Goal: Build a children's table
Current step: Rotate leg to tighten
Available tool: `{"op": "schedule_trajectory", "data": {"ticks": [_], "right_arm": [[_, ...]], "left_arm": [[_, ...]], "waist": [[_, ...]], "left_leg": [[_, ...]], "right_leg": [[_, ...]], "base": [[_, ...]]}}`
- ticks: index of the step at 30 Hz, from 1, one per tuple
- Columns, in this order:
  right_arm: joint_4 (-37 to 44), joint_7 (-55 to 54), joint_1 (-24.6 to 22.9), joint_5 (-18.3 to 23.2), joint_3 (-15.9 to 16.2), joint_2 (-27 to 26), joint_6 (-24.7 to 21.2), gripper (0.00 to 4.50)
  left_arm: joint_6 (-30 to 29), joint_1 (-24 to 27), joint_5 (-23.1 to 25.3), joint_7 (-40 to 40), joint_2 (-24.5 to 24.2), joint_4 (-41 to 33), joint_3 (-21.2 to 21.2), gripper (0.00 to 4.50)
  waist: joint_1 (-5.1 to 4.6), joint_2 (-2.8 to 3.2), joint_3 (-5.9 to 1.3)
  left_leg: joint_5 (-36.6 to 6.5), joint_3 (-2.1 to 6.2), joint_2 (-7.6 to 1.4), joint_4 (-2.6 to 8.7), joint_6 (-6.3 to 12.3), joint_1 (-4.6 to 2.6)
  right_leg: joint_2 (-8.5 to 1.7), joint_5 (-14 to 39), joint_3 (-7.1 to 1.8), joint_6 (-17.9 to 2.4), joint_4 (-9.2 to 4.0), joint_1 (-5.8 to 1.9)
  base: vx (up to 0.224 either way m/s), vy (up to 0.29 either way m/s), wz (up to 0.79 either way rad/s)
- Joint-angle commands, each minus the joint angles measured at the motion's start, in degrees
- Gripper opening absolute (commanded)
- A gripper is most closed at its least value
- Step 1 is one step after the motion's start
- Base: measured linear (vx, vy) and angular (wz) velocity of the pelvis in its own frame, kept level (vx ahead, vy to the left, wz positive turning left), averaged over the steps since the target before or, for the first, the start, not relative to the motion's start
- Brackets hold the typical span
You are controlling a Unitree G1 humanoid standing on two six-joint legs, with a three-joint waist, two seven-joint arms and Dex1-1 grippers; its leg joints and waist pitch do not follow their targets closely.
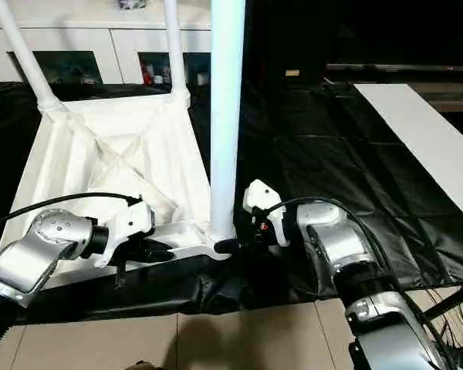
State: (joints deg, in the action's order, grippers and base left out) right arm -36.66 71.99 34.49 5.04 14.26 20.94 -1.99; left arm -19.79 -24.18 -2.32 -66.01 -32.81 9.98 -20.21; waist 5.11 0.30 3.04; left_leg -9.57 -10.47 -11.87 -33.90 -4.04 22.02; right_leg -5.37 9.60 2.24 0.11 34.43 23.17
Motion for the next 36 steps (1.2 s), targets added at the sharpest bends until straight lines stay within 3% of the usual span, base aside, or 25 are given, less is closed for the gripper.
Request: {"op": "schedule_trajectory", "data": {"ticks": [1, 7, 10, 11, 15, 16, 19, 21, 22, 23, 26, 27, 30, 31, 33, 34, 35, 36], "right_arm": [[-0.62, 0.0, 1.43, -0.25, 0.11, 0.37, 0.26, 2.99], [-1.12, -0.25, 1.03, 1.1, -1.16, -0.9, -0.66, 2.73], [-1.72, -4.23, 0.55, 1.93, -2.87, -2.99, -0.83, 2.72], [-2.57, -9.86, 0.06, 1.79, -4.22, -5.22, -1.01, 2.72], [-3.31, -17.66, -0.58, 0.84, -5.42, -8.09, -1.15, 2.72], [-3.1, -21.93, -0.82, 1.04, -6.5, -10.05, -2.48, 2.72], [-2.99, -30.5, -1.06, 0.59, -8.22, -13.54, -4.23, 2.72], [-3.04, -32.88, -1.08, 0.28, -8.67, -14.47, -4.57, 2.72], [-3.48, -36.45, -0.95, -0.5, -9.09, -15.54, -4.59, 2.72], [-4.77, -42.59, -0.5, -1.51, -10.08, -17.41, -4.48, 2.72], [-8.2, -52.12, 0.95, -3.88, -10.29, -20.65, -3.07, 2.72], [-9.34, -53.85, 1.55, -4.42, -9.96, -21.64, -2.49, 2.72], [-9.68, -52.73, 2.02, -3.55, -10.24, -23.24, -1.67, 2.72], [-9.19, -51.49, 1.93, -3.08, -10.35, -23.52, -1.1, 2.72], [-8.39, -50.52, 1.73, -2.65, -10.47, -23.74, -0.62, 3.39], [-7.83, -49.8, 1.59, -2.33, -10.51, -23.78, -0.51, 3.39], [-6.84, -49.06, 1.33, -2.19, -10.51, -23.51, -0.27, 3.39], [-6.84, -49.06, 1.33, -2.19, -10.51, -23.51, -0.27, 3.52]], "left_arm": [[0.35, 0.39, 0.33, -0.99, 0.38, -0.22, -1.58, 0.0], [0.19, 0.34, 0.33, -0.43, 0.83, 0.37, -1.47, 0.0], [-0.96, 0.19, -0.15, 2.01, 2.73, 1.42, -0.4, 0.0], [-1.92, -0.37, -0.07, 6.05, 5.32, 3.36, 0.93, 0.0], [-2.76, -1.88, 1.41, 11.91, 8.36, 6.69, 1.93, 0.0], [-3.73, -2.96, 1.77, 15.07, 10.24, 8.47, 2.7, 0.0], [-6.59, -5.31, 2.1, 22.03, 14.32, 12.09, 4.81, 0.0], [-7.44, -5.98, 2.13, 23.96, 15.5, 13.1, 5.51, 0.0], [-7.98, -6.86, 2.51, 26.17, 16.71, 14.33, 5.97, 0.0], [-8.28, -8.31, 3.27, 29.48, 18.51, 16.36, 6.66, 0.0], [-7.23, -11.3, 4.47, 35.85, 21.69, 21.13, 7.8, 0.0], [-6.69, -12.12, 4.81, 37.12, 22.37, 22.5, 7.84, 0.0], [-6.4, -12.6, 5.59, 37.45, 22.49, 23.18, 7.36, 0.0], [-6.89, -12.31, 5.67, 36.74, 22.25, 22.56, 7.12, 0.0], [-7.22, -11.96, 5.88, 36.33, 21.92, 22.07, 6.77, 0.0], [-7.27, -11.68, 6.05, 35.91, 21.6, 21.75, 6.42, 0.0], [-7.3, -11.18, 6.01, 35.0, 21.11, 21.17, 6.04, 0.0], [-7.3, -11.18, 6.01, 35.0, 21.11, 21.17, 6.04, 0.0]], "waist": [[-0.4, 0.18, -3.87], [-0.42, 0.26, -3.94], [-0.58, 0.48, -3.87], [-0.56, 0.6, -3.86], [-1.21, 0.49, -3.68], [-1.34, 0.9, -3.62], [-2.03, 0.61, -3.57], [-2.09, 0.61, -3.58], [-2.12, 1.04, -3.62], [-2.24, 0.8, -3.65], [-2.52, 0.9, -3.67], [-2.47, 0.58, -3.69], [-2.27, 0.78, -3.79], [-2.25, 1.11, -3.78], [-2.26, 1.03, -3.8], [-2.27, 1.01, -3.78], [-2.35, 1.5, -3.73], [-2.67, 1.2, -3.71]], "left_leg": [[-16.03, 0.03, -1.0, 4.43, 0.38, -1.42], [-15.85, 0.0, -0.97, 4.37, 0.45, -1.45], [-16.53, -0.04, -0.92, 4.4, 0.05, -1.45], [-17.1, 0.1, -0.87, 4.46, -0.42, -1.5], [-20.79, 0.38, -0.71, 4.65, -1.82, -1.59], [-21.1, 0.43, -0.64, 4.65, -1.91, -1.57], [-21.79, 0.5, -0.42, 4.65, -2.75, -1.68], [-22.28, 0.63, -0.41, 4.62, -2.14, -1.51], [-22.25, 0.68, -0.49, 4.66, -2.2, -1.55], [-21.92, 0.6, -0.42, 4.61, -2.11, -1.5], [-21.49, 0.6, -0.25, 4.64, -2.61, -1.43], [-21.51, 0.49, -0.15, 4.5, -2.44, -1.52], [-21.34, 0.65, -0.32, 4.64, -1.66, -1.2], [-21.17, 0.68, -0.34, 4.7, -1.62, -1.2], [-20.88, 0.59, -0.38, 4.71, -1.42, -1.18], [-20.93, 0.59, -0.38, 4.73, -1.37, -1.14], [-21.35, 0.59, -0.35, 4.74, -1.37, -1.19], [-21.97, 0.65, -0.34, 4.8, -1.31, -0.93]], "right_leg": [[-1.72, 13.52, -1.3, -12.56, -3.33, -2.0], [-1.68, 12.89, -1.26, -12.84, -3.29, -2.01], [-1.68, 13.23, -1.34, -12.9, -3.37, -1.91], [-1.71, 14.03, -1.27, -12.78, -3.41, -2.0], [-1.86, 20.23, -1.22, -10.69, -4.08, -1.78], [-1.83, 20.6, -1.23, -10.48, -4.11, -1.72], [-1.75, 23.0, -1.2, -9.47, -4.52, -1.51], [-1.84, 24.29, -1.04, -8.73, -4.78, -1.5], [-1.84, 23.97, -1.07, -8.74, -4.75, -1.46], [-1.71, 22.92, -1.08, -8.84, -4.77, -1.37], [-1.59, 22.13, -1.02, -8.97, -4.75, -1.38], [-1.71, 22.78, -1.05, -8.96, -4.87, -1.16], [-1.82, 21.26, -1.04, -8.7, -4.78, -1.52], [-1.76, 20.61, -1.03, -8.77, -4.68, -1.55], [-1.67, 18.88, -1.03, -9.28, -4.55, -1.6], [-1.66, 18.73, -1.02, -9.36, -4.52, -1.66], [-1.65, 18.89, -1.02, -9.46, -4.51, -1.61], [-1.63, 18.94, -0.99, -9.14, -4.52, -1.78]], "base": [[0.0, 0.0, 0.0], [0.0, 0.0, 0.0], [0.0, 0.0, 0.0], [0.0, 0.0, 0.0], [0.0, 0.0, 0.0], [0.0, 0.0, 0.0], [0.0, 0.0, 0.0], [0.0, 0.0, 0.0], [0.0, 0.0, 0.0], [0.0, 0.0, 0.0], [0.0, 0.0, 0.0], [0.0, 0.0, 0.0], [0.0, 0.0, 0.0], [0.0, 0.0, 0.0], [0.0, 0.0, 0.0], [0.0, 0.0, 0.0], [0.0, 0.0, 0.0], [0.0, 0.0, 0.0]]}}
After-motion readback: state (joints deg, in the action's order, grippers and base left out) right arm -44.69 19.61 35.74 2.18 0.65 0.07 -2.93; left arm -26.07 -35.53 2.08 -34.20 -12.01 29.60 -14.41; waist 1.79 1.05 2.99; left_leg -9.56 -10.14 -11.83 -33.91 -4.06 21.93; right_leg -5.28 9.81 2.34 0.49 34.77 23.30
